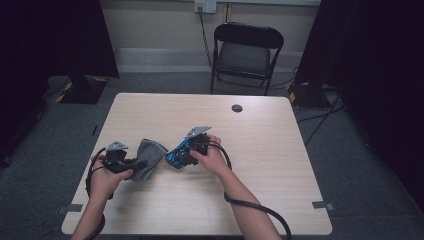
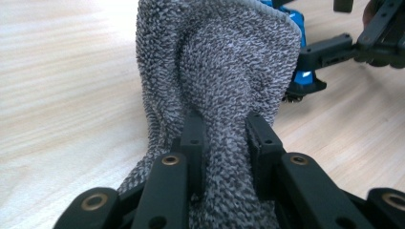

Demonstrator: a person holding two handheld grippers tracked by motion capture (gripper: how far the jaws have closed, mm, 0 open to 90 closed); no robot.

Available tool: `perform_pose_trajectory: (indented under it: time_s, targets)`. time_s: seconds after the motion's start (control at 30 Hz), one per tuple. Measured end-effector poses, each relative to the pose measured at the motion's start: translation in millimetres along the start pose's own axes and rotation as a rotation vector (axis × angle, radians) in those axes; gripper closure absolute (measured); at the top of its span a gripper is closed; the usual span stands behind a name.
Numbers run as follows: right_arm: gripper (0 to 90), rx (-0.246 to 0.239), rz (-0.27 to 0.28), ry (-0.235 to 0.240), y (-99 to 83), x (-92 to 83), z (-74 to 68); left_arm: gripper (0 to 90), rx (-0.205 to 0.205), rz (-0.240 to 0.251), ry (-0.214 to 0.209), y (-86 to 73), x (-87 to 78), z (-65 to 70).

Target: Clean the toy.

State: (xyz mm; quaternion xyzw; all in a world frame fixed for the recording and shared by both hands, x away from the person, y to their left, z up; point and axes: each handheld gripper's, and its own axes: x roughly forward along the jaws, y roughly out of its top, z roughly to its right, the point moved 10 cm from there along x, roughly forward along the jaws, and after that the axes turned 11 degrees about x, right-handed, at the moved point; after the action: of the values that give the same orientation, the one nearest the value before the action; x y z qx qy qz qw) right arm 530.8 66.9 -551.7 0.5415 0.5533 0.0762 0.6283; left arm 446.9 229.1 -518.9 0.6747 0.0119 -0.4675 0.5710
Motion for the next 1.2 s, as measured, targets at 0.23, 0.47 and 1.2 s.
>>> perform_pose_trajectory:
  time_s: [0.23,0.47,1.2]
  targets:
    - [0.9,-0.011,0.016,0.011,-1.5,-1.8,0.7,72.5,0.011,0.0,-0.001,2.3,-0.4,0.0]
    - [10.9,-0.028,-0.027,0.005,-2.2,-8.6,2.9,72.3,0.029,0.013,-0.006,9.8,-4.6,4.5]
    - [18.2,0.003,0.039,-0.02,-31.4,-122.4,51.2,71.4,0.209,0.011,-0.153,64.8,30.6,97.3]
